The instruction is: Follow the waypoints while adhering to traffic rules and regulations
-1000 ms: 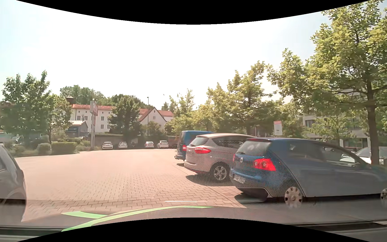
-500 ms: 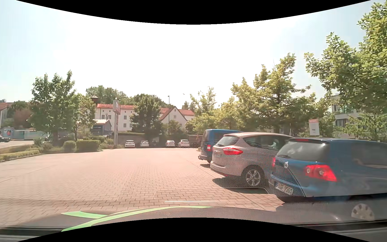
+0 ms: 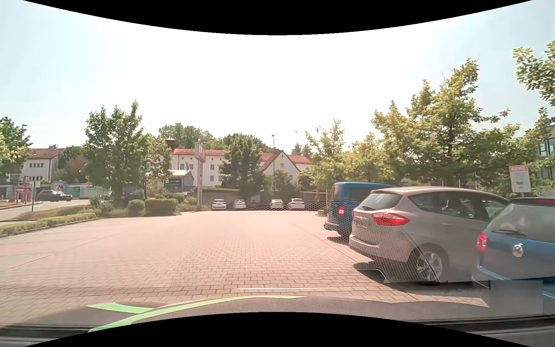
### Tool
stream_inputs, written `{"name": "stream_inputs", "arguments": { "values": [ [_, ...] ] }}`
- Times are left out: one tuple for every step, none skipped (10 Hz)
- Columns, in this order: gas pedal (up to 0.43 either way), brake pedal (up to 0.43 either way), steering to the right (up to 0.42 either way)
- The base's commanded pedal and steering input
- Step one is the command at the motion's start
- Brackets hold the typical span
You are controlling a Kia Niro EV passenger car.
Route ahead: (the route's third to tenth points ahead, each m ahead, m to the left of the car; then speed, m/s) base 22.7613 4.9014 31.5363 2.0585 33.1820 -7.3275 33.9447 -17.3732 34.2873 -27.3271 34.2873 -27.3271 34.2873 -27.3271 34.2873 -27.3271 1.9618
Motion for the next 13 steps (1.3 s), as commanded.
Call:
{"name": "stream_inputs", "arguments": {
  "values": [
    [0.157,0.000,-0.408],
    [0.157,0.000,-0.374],
    [0.157,0.000,-0.338],
    [0.157,0.000,-0.294],
    [0.157,0.000,-0.253],
    [0.157,0.000,-0.210],
    [0.157,0.000,-0.163],
    [0.157,0.000,-0.128],
    [0.157,0.000,-0.084],
    [0.157,0.000,-0.053],
    [0.157,0.000,-0.032],
    [0.157,0.000,-0.013],
    [0.150,0.000,-0.001]
  ]
}}
